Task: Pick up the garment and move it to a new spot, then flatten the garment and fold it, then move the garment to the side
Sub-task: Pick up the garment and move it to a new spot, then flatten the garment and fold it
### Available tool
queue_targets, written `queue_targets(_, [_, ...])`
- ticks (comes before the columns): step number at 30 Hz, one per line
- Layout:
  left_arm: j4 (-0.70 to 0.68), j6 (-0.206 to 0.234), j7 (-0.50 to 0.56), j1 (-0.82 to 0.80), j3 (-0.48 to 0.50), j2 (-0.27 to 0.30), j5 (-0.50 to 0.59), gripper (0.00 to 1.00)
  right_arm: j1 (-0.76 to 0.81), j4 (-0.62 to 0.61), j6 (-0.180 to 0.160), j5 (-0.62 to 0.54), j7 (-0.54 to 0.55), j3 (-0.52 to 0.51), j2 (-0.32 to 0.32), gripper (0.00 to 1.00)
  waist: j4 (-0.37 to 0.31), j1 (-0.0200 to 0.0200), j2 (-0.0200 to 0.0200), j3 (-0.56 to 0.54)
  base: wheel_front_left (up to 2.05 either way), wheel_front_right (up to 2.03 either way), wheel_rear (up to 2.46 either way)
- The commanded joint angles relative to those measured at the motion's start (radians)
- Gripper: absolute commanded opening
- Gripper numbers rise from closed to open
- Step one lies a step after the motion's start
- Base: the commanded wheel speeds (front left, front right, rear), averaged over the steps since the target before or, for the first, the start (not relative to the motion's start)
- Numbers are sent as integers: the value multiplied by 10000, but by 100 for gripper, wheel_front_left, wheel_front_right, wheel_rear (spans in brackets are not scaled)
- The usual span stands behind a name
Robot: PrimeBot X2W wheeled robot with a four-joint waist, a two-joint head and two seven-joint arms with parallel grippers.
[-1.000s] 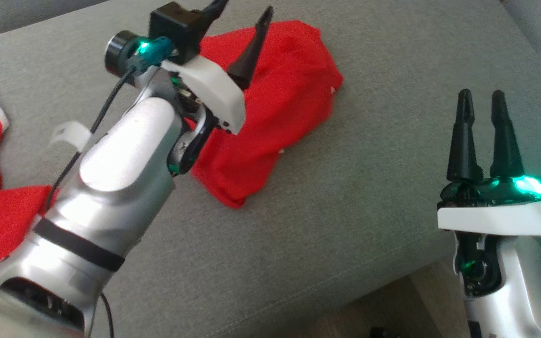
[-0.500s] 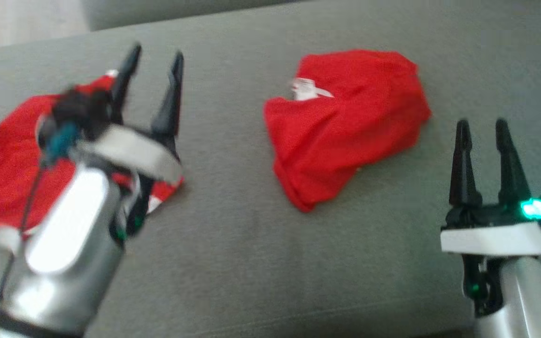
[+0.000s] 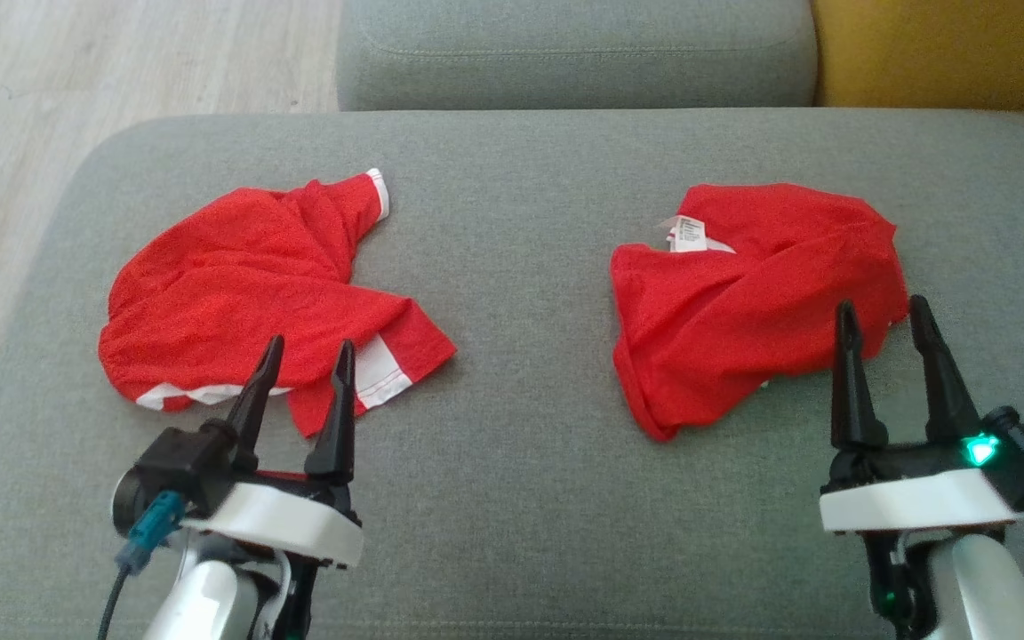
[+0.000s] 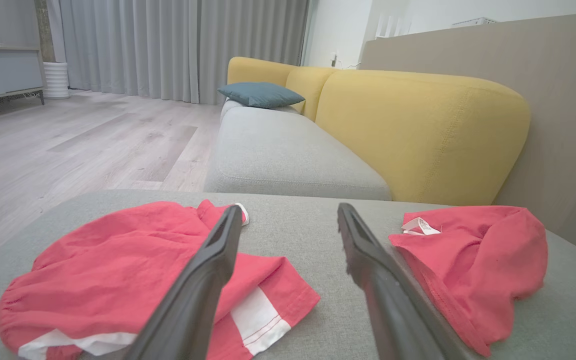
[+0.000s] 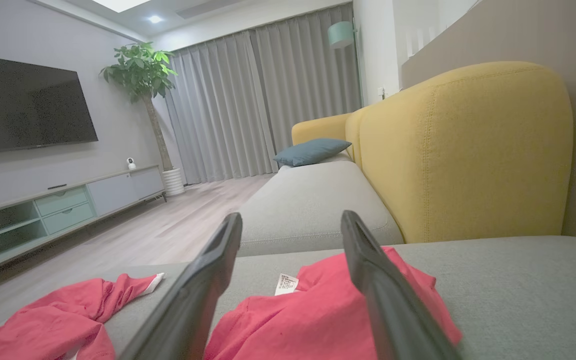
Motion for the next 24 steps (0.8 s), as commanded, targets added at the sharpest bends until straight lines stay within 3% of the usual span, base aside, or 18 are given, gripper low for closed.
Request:
queue_targets(1, [-393,-191,-54,-448,538,-67,266,100,-73,-268,2,-162,-63,300,-56,100,44,0,-1,34,0,0,0])
queue_targets(10, [2,-1079,-54,-622,948,-707,904,100,-689,401,2,-836,72,1208,-56,100,496,0,-1,572,0,0,0])
queue_targets(24, [538,-1739,-55,-1063,1319,-1281,1223,100,-2409,3696,2,-1932,1933,1722,-56,100,1707,0,-1,1648,0,0,0])
